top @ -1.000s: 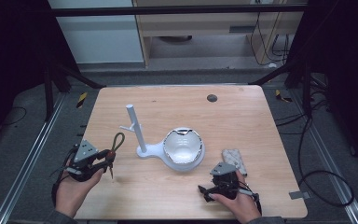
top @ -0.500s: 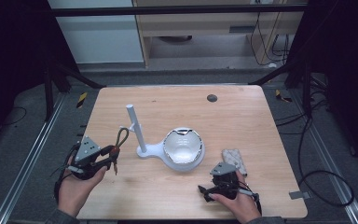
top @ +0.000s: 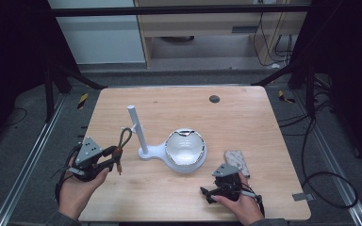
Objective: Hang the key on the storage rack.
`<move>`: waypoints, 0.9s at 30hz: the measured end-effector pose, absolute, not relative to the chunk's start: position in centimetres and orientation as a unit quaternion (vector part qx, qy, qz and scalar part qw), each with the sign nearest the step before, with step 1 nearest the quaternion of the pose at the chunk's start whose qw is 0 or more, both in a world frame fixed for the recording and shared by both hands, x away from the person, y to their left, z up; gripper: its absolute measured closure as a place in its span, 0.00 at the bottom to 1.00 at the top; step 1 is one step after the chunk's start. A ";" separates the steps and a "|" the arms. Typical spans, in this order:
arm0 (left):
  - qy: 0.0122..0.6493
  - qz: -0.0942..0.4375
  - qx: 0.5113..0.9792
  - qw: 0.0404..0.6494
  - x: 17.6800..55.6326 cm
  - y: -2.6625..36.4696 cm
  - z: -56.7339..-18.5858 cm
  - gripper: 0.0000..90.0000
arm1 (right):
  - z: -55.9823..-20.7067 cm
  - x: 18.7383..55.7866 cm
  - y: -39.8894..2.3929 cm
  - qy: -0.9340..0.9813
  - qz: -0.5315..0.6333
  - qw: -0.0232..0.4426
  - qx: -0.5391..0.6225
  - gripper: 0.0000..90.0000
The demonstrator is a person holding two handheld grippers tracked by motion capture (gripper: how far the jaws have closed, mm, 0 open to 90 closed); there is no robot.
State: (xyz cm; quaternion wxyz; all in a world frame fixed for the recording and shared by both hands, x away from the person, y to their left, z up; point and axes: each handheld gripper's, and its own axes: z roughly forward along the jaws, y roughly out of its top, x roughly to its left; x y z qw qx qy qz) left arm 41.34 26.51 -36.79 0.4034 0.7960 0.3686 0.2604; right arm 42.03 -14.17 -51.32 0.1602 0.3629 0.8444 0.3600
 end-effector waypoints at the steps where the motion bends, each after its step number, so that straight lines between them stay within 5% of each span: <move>1: 0.368 0.260 0.796 0.405 41.3 26.4 -36.7 0.73 | -51.3 42.0 -14.2 0.844 0.360 0.160 0.363 0.02; 27: 0.349 0.278 0.786 0.428 40.0 25.6 -35.0 0.73 | -51.3 42.0 -14.2 0.844 0.360 0.160 0.363 0.02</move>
